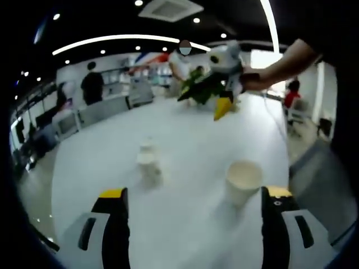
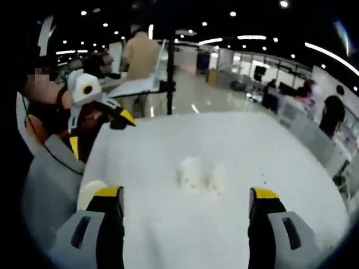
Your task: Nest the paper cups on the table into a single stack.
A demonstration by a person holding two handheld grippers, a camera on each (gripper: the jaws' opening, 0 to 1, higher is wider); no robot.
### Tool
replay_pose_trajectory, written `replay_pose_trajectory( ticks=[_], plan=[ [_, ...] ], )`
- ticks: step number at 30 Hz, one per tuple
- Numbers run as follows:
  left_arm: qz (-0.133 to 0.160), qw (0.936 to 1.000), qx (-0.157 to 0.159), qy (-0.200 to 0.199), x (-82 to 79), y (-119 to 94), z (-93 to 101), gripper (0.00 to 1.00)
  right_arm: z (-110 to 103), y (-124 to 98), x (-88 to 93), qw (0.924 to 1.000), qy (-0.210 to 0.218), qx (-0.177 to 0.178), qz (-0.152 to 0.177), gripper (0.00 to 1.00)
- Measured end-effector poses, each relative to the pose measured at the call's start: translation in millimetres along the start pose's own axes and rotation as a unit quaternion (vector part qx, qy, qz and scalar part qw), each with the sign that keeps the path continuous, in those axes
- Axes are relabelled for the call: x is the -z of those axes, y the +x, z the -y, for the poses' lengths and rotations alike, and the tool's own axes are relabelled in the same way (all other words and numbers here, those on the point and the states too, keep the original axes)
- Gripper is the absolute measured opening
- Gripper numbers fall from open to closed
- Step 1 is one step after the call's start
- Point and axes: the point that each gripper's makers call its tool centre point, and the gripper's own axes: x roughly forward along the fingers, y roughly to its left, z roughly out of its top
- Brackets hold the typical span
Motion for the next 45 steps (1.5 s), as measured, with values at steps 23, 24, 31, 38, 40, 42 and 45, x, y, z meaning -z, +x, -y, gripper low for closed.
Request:
replay_pose_trajectory(
  ticks=[23,24,31,38,40,42,45],
  plan=[
    [-0.01,0.9997,-0.007,-0.021,18.3,6,-4.3,0.96,8,102,-10.1,0.9904,-0.088,-0.092,-0.053,0.75],
    [-0.01,0.9997,-0.007,-0.021,19.1,7,-4.2,0.96,8,104,-10.4,0.99,-0.091,-0.093,-0.054,0.75],
    [-0.009,0.9996,-0.012,-0.024,22.4,6,-9.0,0.96,4,126,-7.7,0.9837,-0.117,-0.115,-0.073,0.7],
    [-0.008,0.9994,-0.01,-0.031,26.4,6,-11.4,0.94,2,140,2.8,0.9773,-0.139,-0.122,-0.103,0.67],
    [-0.01,0.9994,-0.011,-0.031,27.4,6,-12.1,0.95,2,143,5.3,0.9749,-0.145,-0.126,-0.112,0.64],
    [-0.01,0.9996,-0.012,-0.024,27.8,6,-13.4,0.95,0,146,6.5,0.9736,-0.146,-0.131,-0.117,0.64],
    [-0.011,0.9996,-0.01,-0.023,28.9,5,-14.9,0.94,0,150,7.9,0.9718,-0.15,-0.136,-0.121,0.62]
  ],
)
